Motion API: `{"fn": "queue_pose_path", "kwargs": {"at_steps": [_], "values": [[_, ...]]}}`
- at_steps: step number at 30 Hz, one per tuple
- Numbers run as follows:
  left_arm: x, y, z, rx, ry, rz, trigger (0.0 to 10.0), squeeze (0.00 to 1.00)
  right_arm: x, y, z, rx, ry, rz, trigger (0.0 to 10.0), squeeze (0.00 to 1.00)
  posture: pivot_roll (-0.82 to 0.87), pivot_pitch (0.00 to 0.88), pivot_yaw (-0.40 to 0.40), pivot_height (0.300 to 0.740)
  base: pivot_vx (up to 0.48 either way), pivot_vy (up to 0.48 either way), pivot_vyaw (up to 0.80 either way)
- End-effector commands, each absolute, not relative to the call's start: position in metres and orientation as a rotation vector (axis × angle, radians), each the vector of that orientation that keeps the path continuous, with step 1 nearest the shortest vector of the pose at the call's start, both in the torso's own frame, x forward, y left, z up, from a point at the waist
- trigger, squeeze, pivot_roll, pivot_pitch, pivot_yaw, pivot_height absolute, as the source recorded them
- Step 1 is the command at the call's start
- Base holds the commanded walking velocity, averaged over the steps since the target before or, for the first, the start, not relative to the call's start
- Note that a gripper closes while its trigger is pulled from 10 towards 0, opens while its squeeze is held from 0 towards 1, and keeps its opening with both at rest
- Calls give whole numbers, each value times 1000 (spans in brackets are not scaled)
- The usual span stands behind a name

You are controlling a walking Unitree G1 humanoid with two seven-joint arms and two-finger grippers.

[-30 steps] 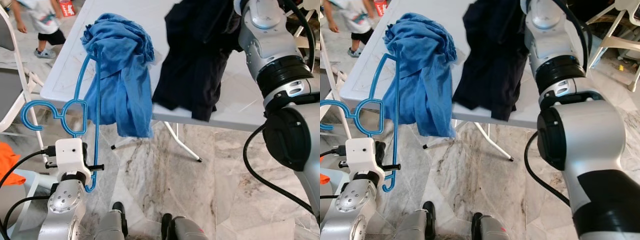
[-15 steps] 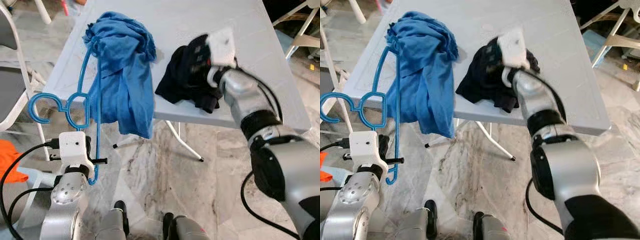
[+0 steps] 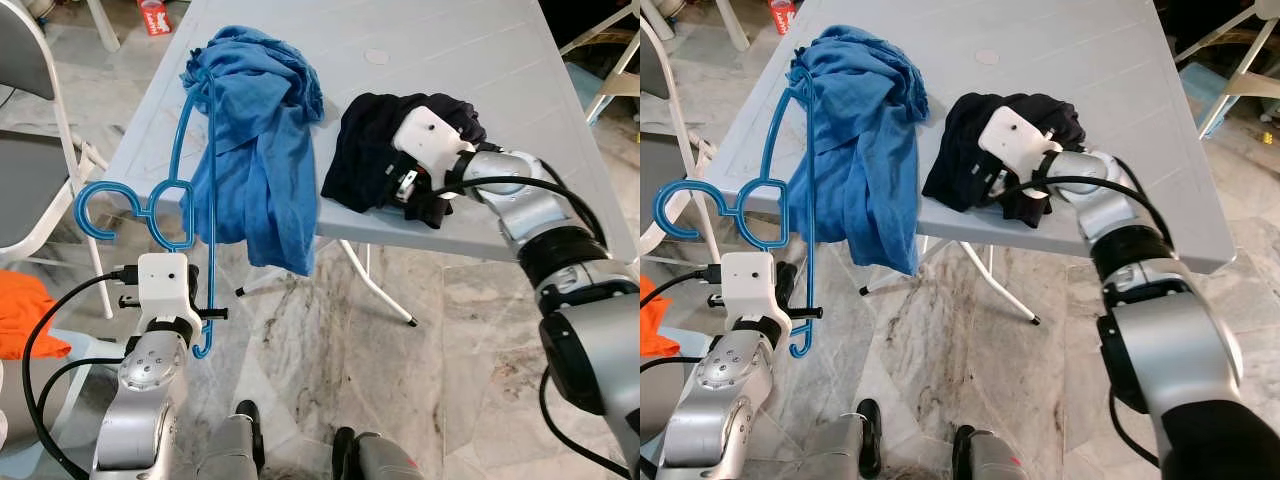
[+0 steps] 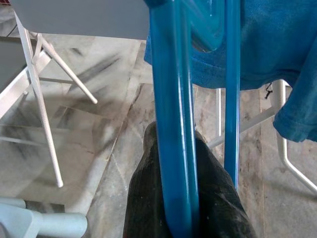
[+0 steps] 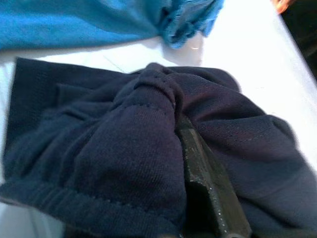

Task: Hang hanger

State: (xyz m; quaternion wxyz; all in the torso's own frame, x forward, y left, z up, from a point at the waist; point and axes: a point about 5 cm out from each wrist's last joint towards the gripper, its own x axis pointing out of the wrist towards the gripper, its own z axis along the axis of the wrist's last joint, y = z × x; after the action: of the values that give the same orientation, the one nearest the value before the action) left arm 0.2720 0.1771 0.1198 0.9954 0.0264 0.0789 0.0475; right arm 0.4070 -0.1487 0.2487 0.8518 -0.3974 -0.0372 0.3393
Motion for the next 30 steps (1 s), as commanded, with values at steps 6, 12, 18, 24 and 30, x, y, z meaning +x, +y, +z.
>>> {"fn": "queue_pose_path", "kwargs": {"at_steps": [6,12,18,24,30], "values": [[275,174,115,34,162,93,10000,0,407,-158,251,-793,-163,582,10000,1000,25,195,-55,740,0,0,0],[276,173,114,33,161,89,10000,0,407,-155,240,-678,-184,514,10000,0,20,194,-59,740,0,0,0],[277,173,111,30,162,95,10000,0,401,-141,206,-446,-163,435,10000,0,18,191,-72,740,0,0,0],[278,174,110,28,159,97,10000,0,395,-133,184,-332,-142,349,0,0,16,188,-72,740,0,0,0],[281,173,111,29,154,86,10000,0,394,-130,177,-284,-101,314,0,0,8,183,-63,740,0,0,0]]}}
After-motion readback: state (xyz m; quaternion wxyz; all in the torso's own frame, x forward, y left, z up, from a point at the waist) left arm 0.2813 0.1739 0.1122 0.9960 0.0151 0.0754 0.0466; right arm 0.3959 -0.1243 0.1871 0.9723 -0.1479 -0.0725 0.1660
